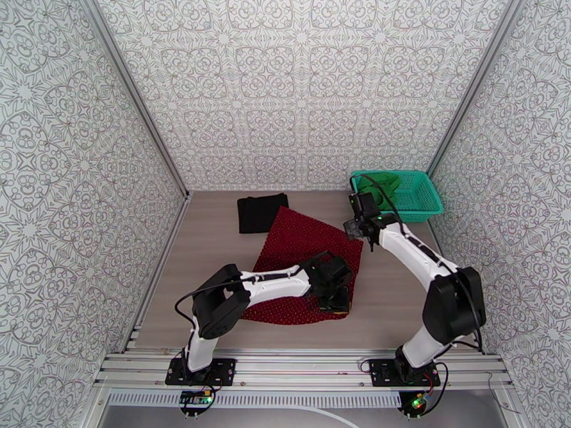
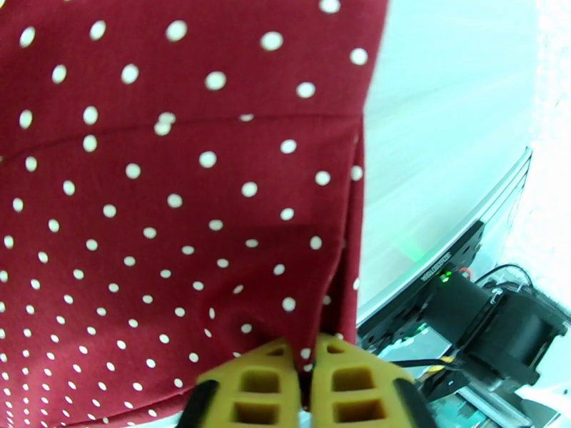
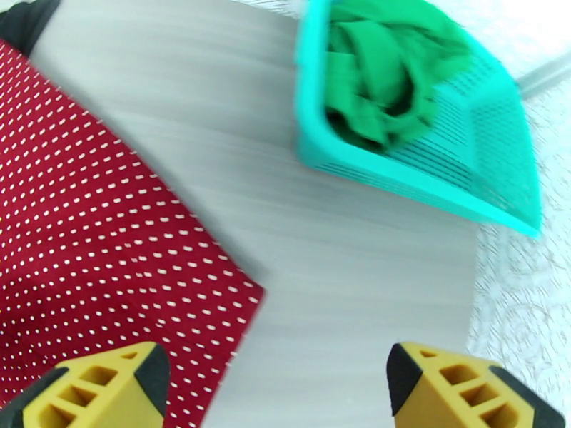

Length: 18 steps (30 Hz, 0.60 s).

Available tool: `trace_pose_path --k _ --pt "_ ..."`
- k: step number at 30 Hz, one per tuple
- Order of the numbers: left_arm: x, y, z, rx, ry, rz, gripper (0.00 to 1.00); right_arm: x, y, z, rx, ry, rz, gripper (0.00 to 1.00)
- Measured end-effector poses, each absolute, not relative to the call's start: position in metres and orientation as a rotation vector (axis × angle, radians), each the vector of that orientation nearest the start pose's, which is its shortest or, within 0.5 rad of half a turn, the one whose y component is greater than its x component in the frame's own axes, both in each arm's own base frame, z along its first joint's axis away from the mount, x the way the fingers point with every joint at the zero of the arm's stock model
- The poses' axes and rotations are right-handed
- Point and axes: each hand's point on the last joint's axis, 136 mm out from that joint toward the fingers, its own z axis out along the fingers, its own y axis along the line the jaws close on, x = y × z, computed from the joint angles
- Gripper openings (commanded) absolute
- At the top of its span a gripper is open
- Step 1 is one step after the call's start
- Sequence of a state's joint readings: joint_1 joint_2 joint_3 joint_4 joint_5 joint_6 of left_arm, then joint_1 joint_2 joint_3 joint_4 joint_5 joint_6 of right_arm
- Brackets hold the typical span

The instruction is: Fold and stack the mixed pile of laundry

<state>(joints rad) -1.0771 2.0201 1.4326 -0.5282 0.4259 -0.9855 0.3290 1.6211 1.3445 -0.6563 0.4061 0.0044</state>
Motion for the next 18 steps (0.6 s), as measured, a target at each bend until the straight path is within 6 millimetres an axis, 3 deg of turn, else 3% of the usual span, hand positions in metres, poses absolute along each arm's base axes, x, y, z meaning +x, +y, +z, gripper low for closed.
trace_pose_path --k 2,4,9,13,16,18 --pt "0.159 -0.45 0.058 0.317 3.112 -0.963 0.81 0.417 0.069 0.185 -0.209 2.429 -0.364 0.85" --pt "0.157 -0.451 0.058 0.332 3.113 -0.967 0.97 0.412 0.067 0.192 -0.187 2.427 -0.357 0.85" --pt "0.157 -0.451 0.063 0.368 3.105 -0.962 0.99 0.392 0.062 0.215 -0.132 2.389 -0.313 0.85" --pt "0.159 -0.44 0.079 0.401 3.075 -0.914 0.99 0.366 0.063 0.22 -0.12 2.378 -0.224 0.85" --pt "0.166 -0.415 0.114 0.38 2.998 -0.88 0.99 0.344 0.067 0.211 -0.138 2.394 -0.139 0.84" --pt "0.172 -0.384 0.143 0.322 2.93 -0.863 0.99 0.329 0.071 0.202 -0.154 2.41 -0.078 0.84"
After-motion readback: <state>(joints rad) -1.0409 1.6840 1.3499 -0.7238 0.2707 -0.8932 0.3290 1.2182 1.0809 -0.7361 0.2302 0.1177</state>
